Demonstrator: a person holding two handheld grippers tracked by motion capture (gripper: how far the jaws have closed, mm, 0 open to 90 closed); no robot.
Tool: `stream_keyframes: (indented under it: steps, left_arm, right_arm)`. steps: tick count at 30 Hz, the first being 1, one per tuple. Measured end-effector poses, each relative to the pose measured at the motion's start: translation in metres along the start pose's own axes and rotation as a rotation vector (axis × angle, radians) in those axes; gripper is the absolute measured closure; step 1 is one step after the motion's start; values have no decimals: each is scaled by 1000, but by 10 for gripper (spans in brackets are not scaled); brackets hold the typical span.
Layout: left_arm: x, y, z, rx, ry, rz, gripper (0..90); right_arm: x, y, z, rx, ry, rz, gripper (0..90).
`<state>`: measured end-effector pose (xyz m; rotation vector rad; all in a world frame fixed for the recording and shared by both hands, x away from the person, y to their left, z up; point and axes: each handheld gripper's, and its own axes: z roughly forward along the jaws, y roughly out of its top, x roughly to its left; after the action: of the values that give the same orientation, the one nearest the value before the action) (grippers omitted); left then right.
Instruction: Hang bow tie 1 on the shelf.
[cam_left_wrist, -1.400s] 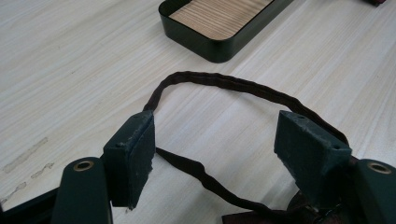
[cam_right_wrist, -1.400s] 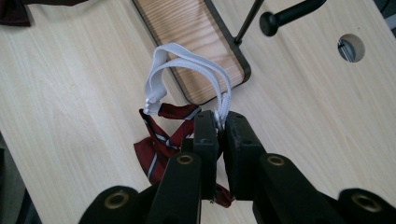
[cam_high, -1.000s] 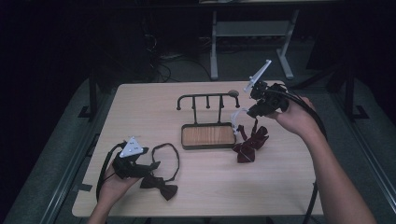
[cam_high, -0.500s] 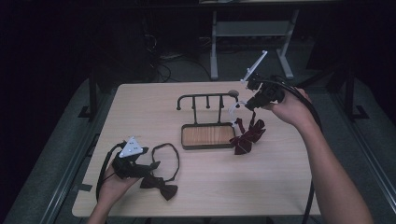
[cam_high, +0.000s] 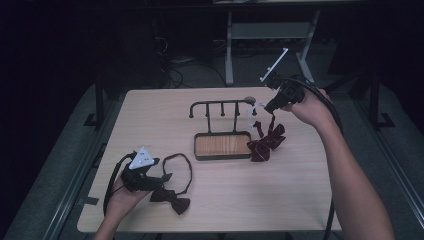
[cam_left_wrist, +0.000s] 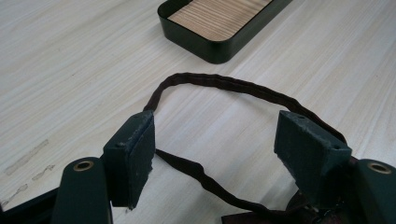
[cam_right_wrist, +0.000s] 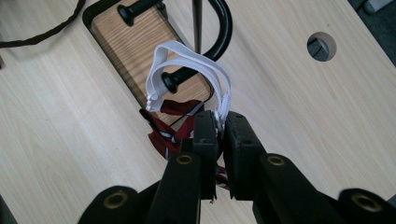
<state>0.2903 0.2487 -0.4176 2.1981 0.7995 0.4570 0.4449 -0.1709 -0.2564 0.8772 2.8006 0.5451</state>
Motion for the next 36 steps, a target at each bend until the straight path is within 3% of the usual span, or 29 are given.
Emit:
stream_keyframes:
  steps: [16, 36]
  left_arm:
    - [-1, 0, 1, 1, 1, 7, 296]
    - [-1, 0, 1, 11, -3, 7, 296]
  right_arm:
    - [-7, -3, 12, 2, 16, 24, 820]
    - [-4, -20, 22, -12, 57, 2, 734]
